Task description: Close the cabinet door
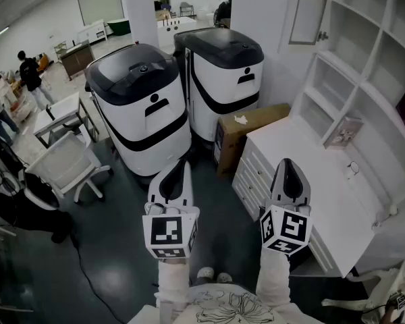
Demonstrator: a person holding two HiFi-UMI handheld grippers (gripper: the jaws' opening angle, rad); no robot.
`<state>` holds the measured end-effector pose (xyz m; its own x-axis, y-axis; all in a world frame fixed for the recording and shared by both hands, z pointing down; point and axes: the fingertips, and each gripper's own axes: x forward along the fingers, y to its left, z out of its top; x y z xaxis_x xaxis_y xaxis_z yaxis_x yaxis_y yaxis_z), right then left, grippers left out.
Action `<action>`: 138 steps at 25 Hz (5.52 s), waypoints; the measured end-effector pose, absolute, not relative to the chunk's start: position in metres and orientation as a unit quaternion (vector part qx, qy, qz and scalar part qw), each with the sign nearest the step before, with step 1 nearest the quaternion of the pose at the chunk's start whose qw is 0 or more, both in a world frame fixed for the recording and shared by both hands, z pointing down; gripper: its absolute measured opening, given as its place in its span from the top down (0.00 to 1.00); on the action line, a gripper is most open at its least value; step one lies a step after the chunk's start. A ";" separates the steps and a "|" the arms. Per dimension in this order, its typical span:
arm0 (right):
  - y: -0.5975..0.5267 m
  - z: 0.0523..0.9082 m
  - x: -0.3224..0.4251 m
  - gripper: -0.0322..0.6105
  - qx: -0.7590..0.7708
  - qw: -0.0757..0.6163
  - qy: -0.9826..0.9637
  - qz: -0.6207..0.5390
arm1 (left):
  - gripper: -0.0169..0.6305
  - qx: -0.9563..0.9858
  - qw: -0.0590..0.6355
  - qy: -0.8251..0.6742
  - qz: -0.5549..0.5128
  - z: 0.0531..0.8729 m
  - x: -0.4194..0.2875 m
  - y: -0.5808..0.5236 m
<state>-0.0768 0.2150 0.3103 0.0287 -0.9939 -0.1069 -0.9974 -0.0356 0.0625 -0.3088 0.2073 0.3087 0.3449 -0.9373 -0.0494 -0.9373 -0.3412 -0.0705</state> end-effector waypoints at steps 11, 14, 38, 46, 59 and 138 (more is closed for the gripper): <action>0.210 0.321 -0.080 0.93 -0.718 0.013 0.694 0.048 | 0.97 -0.820 0.036 0.571 -0.003 0.319 -0.311 0.202; 0.208 0.325 -0.080 0.93 -0.723 0.012 0.690 0.042 | 0.97 -0.822 0.035 0.569 -0.005 0.321 -0.314 0.200; 0.156 0.330 -0.093 0.90 -0.727 0.012 0.685 0.047 | 0.97 -0.820 0.030 0.571 -0.009 0.333 -0.336 0.140; 0.088 0.321 -0.074 0.84 -0.718 0.024 0.694 0.054 | 0.97 -0.817 0.041 0.576 -0.008 0.326 -0.312 0.080; -0.026 0.296 -0.025 0.79 -0.699 0.025 0.710 0.079 | 0.97 -0.807 0.050 0.588 -0.008 0.309 -0.256 -0.026; -0.294 0.252 0.069 0.79 -0.844 -0.038 0.501 0.189 | 0.97 -0.906 0.036 0.422 0.004 0.318 -0.130 -0.375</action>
<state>0.0693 -0.2935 0.2518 0.4265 -0.8596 -0.2814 -0.8312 -0.4952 0.2528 -0.1299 -0.3748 0.3178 0.6446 -0.7636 -0.0372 -0.7642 -0.6420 -0.0619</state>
